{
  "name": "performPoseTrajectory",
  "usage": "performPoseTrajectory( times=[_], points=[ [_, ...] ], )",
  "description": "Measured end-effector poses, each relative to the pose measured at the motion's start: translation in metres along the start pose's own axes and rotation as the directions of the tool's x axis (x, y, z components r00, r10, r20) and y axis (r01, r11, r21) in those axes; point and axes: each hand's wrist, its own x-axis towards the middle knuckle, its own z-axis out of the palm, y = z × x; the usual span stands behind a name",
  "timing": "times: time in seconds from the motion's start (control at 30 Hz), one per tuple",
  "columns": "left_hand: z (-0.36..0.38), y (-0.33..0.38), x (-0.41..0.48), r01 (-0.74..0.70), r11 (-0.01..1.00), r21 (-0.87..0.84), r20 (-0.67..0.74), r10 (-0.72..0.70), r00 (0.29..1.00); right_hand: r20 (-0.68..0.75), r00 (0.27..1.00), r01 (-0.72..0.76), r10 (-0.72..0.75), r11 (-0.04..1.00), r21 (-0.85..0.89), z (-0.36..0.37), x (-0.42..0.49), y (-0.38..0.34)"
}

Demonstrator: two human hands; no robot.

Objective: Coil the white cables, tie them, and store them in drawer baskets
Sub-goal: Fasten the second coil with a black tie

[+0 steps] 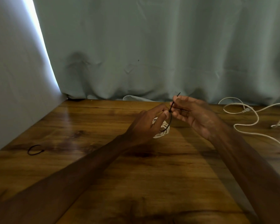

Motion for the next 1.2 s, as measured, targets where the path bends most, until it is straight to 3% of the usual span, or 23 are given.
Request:
performPoseTrajectory(
  times=[0.4,0.57,0.73,1.0,1.2],
  points=[
    [0.0,-0.004,0.001,0.018,1.0,-0.021,-0.029,-0.019,0.999,0.006,1.0,0.008,-0.007,0.997,-0.083,0.004,-0.002,0.004],
    [-0.001,-0.01,0.001,0.027,0.993,0.118,-0.103,-0.015,0.995,0.086,0.993,-0.068,0.086,0.977,-0.2,0.008,-0.003,0.007],
    [0.0,-0.018,0.001,0.043,0.962,0.269,-0.078,-0.023,0.997,0.137,0.982,-0.101,0.131,0.973,-0.205,0.014,-0.006,0.011],
    [-0.004,-0.029,0.004,0.182,0.971,0.158,-0.239,-0.142,0.961,0.149,0.984,-0.091,0.101,0.993,-0.074,0.016,-0.009,0.003],
    [-0.005,-0.031,0.005,0.3,0.952,0.055,-0.261,-0.276,0.925,0.121,0.993,0.008,-0.011,1.0,0.025,0.016,-0.01,0.001]
  ],
)
